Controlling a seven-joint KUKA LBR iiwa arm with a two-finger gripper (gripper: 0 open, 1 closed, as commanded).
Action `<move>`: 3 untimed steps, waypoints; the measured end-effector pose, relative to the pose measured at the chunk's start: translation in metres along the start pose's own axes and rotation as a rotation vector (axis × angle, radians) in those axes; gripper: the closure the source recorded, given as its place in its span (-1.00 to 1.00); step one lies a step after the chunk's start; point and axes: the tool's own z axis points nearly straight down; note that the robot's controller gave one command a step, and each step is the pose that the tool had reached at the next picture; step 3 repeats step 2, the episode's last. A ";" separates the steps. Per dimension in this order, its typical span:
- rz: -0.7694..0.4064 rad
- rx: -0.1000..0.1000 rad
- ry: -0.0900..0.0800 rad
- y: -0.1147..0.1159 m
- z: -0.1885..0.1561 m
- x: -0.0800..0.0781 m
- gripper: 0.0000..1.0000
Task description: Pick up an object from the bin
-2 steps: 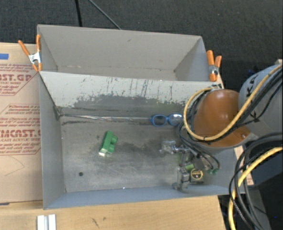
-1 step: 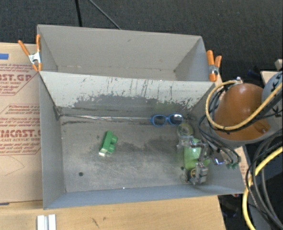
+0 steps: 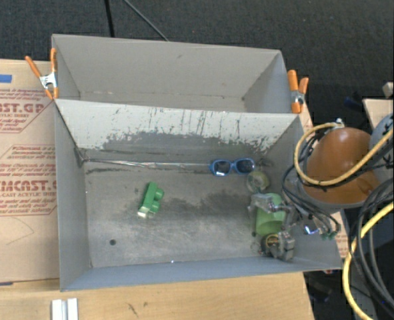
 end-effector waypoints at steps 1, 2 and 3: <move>0.000 0.000 0.001 0.001 -0.002 -0.001 1.00; -0.030 0.012 0.006 0.026 -0.138 -0.014 1.00; -0.030 0.012 0.006 0.026 -0.138 -0.014 1.00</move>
Offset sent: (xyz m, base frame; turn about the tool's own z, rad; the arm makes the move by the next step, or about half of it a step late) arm 0.0000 0.0000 0.0000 0.0000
